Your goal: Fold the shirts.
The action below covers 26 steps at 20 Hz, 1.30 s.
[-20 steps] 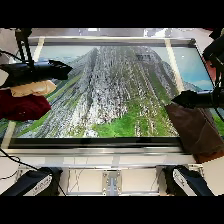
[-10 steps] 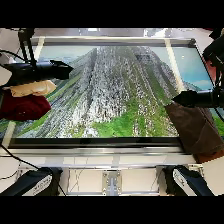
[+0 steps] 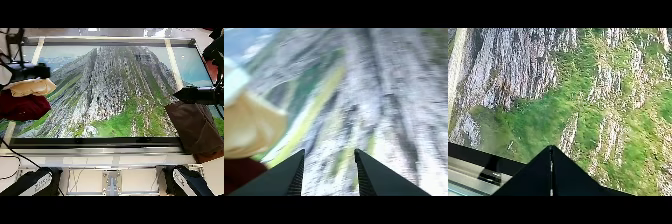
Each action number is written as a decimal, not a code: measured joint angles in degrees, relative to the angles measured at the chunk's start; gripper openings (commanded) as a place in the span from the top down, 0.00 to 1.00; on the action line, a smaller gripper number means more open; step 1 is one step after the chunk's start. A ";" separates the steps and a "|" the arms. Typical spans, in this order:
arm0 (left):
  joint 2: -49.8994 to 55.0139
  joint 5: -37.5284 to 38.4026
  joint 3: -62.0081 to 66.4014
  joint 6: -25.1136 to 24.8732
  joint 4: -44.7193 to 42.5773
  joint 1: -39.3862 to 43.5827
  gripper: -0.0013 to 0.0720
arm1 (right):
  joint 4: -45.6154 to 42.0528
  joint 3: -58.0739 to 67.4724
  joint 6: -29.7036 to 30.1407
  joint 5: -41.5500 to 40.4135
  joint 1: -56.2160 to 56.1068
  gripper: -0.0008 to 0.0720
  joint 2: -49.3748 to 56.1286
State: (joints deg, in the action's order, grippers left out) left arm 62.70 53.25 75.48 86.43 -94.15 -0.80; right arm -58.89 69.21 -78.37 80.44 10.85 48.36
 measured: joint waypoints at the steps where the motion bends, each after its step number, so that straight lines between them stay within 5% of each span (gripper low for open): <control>1: 1.07 1.33 0.00 3.78 -4.87 -3.80 0.45 | -0.13 0.00 0.02 -0.31 0.00 0.98 0.00; 2: 2.56 2.95 0.00 6.78 -7.65 -8.15 0.44 | -0.20 0.00 0.09 -0.68 0.00 0.98 0.00; 4: 6.45 6.67 -0.02 10.49 -8.17 -17.09 0.07 | -0.72 0.00 0.13 -1.57 0.00 0.98 0.00; 5: 8.72 8.59 -0.02 11.72 -6.73 -21.29 0.04 | -0.92 0.00 0.13 -2.12 0.00 0.98 0.00; 11: 22.16 11.32 -0.04 15.04 14.73 -39.12 0.01 | -1.53 0.00 0.13 -3.63 0.00 0.98 0.00; 20: 31.26 0.24 -0.04 15.58 31.67 -43.25 0.03 | -1.64 0.00 0.13 -4.15 0.00 0.98 0.00; 21: 31.87 -0.44 -0.04 15.56 32.24 -43.30 0.31 | -1.64 0.00 0.13 -4.48 0.00 0.98 0.00; 22: 32.50 -0.83 -0.04 15.43 32.76 -43.36 0.83 | -1.62 0.00 0.13 -5.07 0.00 0.98 0.00; 23: 32.98 -0.81 -0.04 15.10 32.98 -43.41 0.96 | -1.60 0.00 0.13 -5.57 0.00 0.98 0.00; 26: 33.55 1.07 -0.04 14.03 34.29 -43.43 0.96 | -1.42 0.00 0.11 -6.91 0.00 0.98 0.02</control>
State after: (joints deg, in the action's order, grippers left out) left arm 96.25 54.33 75.44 100.47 -59.86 -44.23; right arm -60.31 69.21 -78.26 73.54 10.85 48.38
